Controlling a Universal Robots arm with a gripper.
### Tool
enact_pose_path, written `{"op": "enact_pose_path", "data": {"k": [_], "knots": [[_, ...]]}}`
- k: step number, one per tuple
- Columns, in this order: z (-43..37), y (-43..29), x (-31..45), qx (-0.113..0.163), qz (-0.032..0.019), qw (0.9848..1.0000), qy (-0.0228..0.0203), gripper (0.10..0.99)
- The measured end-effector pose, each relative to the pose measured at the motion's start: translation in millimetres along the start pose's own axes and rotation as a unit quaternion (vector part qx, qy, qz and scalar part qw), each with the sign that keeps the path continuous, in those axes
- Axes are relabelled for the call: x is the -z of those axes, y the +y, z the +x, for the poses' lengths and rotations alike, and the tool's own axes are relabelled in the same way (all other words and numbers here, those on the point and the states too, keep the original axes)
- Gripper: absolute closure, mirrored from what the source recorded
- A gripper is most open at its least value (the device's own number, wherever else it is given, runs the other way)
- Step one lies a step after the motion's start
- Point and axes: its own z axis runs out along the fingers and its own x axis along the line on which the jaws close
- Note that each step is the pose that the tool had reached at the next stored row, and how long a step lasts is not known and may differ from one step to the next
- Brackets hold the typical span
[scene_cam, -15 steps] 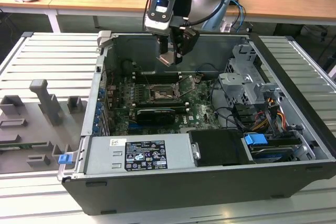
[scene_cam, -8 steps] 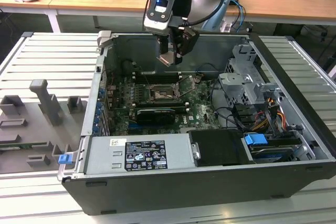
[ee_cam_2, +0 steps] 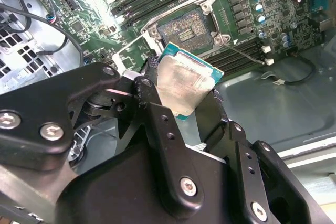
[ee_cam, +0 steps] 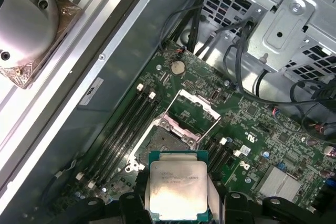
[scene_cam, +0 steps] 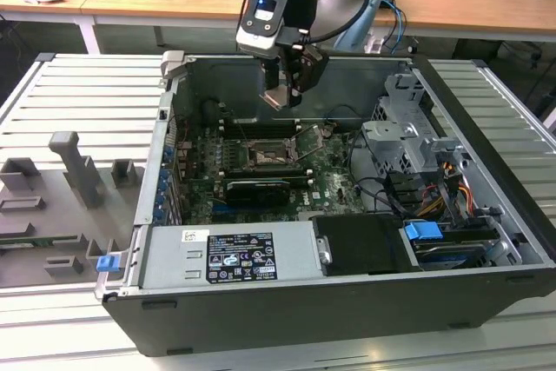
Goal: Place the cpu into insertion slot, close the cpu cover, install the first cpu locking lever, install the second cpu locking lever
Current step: 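Place the cpu into insertion slot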
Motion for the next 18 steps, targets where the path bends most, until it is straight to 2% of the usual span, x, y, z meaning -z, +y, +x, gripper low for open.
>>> {"op": "enact_pose_path", "data": {"k": [4, 9, 13, 15, 17, 18], "knots": [[0.0, 0.0, -0.2, -0.007, -0.0002, 1.0000, -0.0006, 0.557], [0.0, -0.1, -1.4, -0.045, -0.0009, 0.9990, -0.0038, 0.557], [0.0, -0.2, -2.7, -0.090, -0.0018, 0.9959, -0.0077, 0.557], [0.0, -0.2, -3.0, -0.103, -0.0021, 0.9946, -0.0087, 0.557], [-0.1, -0.3, -3.6, -0.126, -0.0025, 0.9920, -0.0107, 0.557], [-0.1, -0.3, -3.7, -0.132, -0.0026, 0.9912, -0.0112, 0.557]]}}
